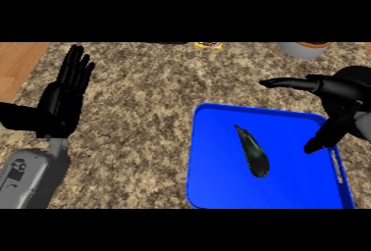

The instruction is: Pick the eggplant from the tray and place it in the pot

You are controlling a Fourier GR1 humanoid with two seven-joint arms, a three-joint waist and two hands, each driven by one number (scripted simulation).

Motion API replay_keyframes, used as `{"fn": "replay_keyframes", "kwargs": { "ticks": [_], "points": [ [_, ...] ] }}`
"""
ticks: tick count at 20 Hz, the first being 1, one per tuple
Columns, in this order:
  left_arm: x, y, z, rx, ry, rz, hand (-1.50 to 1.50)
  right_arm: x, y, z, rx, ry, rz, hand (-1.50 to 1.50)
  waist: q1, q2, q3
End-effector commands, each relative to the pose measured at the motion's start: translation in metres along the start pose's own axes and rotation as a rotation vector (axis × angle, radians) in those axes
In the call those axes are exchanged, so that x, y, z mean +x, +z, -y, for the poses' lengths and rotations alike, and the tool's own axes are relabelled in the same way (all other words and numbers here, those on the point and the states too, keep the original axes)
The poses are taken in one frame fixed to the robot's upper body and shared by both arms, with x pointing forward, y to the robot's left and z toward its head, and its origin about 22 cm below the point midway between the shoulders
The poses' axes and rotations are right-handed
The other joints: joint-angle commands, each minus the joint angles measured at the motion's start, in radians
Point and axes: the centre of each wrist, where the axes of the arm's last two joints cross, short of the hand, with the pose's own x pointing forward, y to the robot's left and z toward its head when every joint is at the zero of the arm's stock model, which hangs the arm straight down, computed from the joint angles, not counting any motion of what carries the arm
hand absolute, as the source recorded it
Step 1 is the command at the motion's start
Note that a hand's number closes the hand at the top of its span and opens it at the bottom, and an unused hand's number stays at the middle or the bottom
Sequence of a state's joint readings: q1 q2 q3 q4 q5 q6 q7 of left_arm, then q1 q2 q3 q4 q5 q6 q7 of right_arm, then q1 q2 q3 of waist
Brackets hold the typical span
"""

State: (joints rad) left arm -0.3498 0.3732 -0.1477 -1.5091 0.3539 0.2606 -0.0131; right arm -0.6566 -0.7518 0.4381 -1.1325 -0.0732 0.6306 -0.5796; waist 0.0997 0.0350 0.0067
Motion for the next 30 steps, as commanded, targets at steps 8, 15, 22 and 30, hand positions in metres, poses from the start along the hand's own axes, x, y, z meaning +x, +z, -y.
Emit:
{"fn": "replay_keyframes", "kwargs": {
  "ticks": [8,15,22,30],
  "points": [
    [-0.004,-0.007,-0.008,0.036,-0.008,-0.016,0.0,-0.019,-0.043,-0.005,0.361,0.13,0.006,-1.5,-0.036,-0.015,-0.005],
    [-0.004,-0.003,-0.01,0.041,-0.007,-0.017,0.0,-0.047,-0.07,-0.036,0.456,0.139,-0.058,-1.5,-0.053,-0.02,-0.006],
    [-0.017,0.017,-0.017,0.055,-0.005,-0.025,0.0,-0.068,-0.057,-0.04,0.474,0.146,-0.032,-1.5,-0.06,-0.024,-0.006],
    [-0.021,0.012,-0.013,0.075,-0.018,-0.028,0.0,-0.067,-0.088,-0.064,0.48,0.15,0.047,-1.5,-0.087,-0.031,-0.007]
  ]
}}
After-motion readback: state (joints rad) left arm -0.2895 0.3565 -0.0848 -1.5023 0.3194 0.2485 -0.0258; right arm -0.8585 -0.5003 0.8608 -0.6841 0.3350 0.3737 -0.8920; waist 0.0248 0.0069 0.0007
